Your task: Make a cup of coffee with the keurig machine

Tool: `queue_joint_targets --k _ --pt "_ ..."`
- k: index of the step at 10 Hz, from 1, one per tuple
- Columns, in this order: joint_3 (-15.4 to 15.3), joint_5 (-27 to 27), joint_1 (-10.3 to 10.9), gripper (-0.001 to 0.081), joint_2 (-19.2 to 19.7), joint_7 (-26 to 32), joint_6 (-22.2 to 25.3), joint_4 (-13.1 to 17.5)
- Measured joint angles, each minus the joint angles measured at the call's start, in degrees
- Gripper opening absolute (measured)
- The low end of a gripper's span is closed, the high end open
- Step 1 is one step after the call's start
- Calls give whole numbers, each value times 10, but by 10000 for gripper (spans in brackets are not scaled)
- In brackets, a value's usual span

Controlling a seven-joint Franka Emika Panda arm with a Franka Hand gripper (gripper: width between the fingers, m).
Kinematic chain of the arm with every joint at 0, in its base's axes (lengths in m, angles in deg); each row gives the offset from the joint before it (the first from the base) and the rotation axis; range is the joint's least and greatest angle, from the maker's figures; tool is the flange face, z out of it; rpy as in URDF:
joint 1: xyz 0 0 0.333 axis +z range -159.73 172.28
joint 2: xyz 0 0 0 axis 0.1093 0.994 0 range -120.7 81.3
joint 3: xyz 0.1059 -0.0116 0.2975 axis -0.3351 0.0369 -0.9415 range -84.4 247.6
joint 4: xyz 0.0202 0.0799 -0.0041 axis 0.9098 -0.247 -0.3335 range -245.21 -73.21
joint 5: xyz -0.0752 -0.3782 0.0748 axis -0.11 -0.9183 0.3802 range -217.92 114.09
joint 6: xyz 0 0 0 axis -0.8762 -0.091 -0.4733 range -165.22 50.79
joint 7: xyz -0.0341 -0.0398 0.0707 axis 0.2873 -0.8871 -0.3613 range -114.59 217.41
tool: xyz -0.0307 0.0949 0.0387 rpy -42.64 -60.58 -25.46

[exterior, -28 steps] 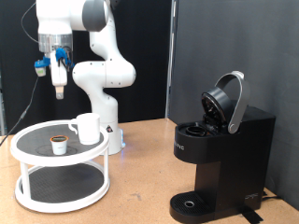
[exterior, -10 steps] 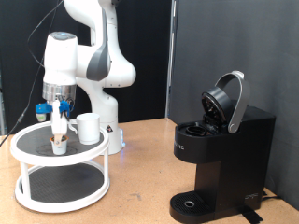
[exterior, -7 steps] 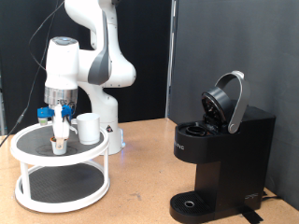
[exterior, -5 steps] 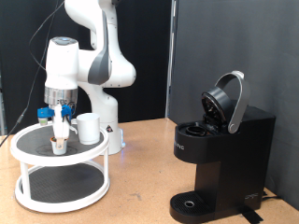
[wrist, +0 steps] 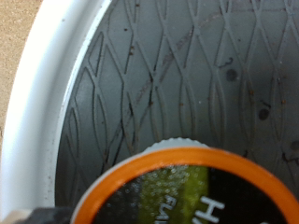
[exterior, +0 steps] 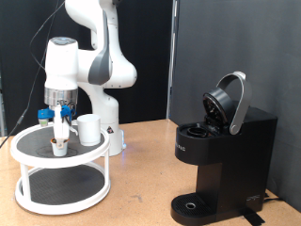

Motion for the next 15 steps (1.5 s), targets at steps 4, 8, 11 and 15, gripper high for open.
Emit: queue_joint_targets --k 4,8,11,15 --pt "0 42 0 388 -14 21 72 27" --pt "1 74 0 388 -54 41 168 83" --pt "1 88 1 388 -59 41 182 90" --pt "0 213 43 388 -54 43 176 126"
